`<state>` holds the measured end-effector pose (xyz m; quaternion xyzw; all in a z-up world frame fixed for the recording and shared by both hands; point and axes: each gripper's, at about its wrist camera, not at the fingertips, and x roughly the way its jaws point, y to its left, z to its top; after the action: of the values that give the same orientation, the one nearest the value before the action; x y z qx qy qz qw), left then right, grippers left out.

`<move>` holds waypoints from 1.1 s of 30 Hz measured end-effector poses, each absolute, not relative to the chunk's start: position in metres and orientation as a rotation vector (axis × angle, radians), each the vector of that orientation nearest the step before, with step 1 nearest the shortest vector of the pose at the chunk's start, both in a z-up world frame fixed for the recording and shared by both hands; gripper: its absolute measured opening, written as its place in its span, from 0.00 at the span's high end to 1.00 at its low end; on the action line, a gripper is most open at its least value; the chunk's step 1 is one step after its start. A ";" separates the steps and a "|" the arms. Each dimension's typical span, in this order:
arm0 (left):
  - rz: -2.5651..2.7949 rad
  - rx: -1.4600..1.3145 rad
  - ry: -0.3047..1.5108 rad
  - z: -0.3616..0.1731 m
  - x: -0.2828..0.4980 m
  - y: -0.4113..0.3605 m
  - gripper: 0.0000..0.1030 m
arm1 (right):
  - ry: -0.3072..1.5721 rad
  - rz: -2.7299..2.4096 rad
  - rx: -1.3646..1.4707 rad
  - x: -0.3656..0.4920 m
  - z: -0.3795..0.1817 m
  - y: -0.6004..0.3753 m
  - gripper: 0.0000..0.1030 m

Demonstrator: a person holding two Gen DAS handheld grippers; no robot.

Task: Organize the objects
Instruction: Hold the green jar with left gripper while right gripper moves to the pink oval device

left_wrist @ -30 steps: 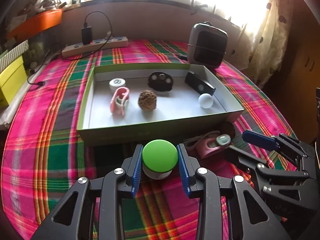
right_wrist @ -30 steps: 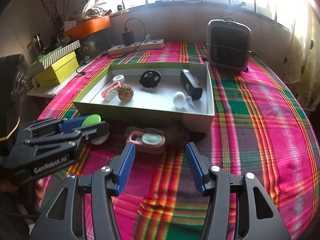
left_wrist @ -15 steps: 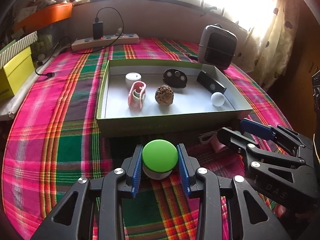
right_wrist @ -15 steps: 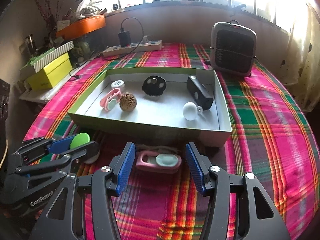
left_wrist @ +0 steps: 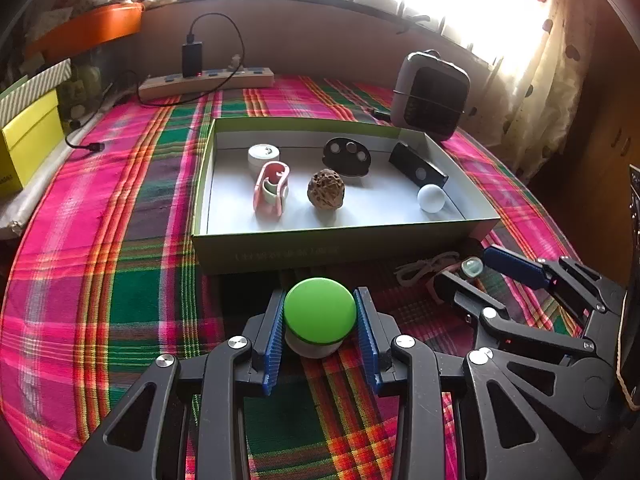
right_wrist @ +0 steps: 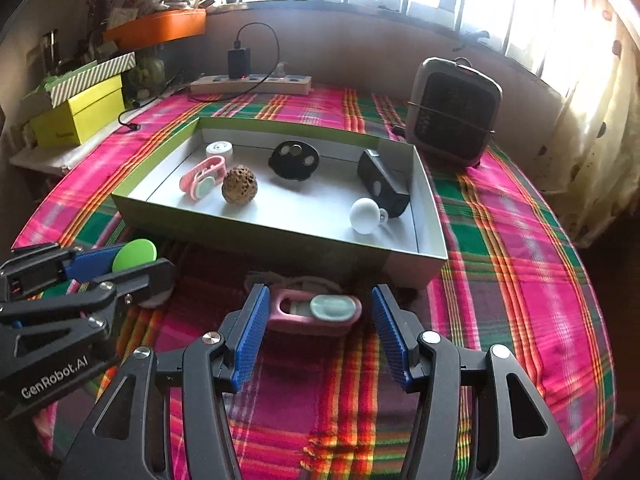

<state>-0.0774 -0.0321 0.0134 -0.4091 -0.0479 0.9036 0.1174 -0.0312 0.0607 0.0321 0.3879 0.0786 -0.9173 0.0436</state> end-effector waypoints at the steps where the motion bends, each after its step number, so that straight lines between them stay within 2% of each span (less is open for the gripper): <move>1: 2.643 -1.196 -0.140 0.013 -0.077 -0.032 0.69 | 0.235 -2.805 1.191 -0.030 0.032 0.061 0.48; 33: 2.625 -1.217 -0.150 0.009 -0.078 -0.036 0.70 | 0.029 -2.961 1.368 -0.005 0.024 0.139 0.48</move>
<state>-0.0784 -0.0357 0.0094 -0.4167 -0.0515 0.8994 0.1217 -0.0048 0.1390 0.0243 0.4187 0.0088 -0.9061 -0.0600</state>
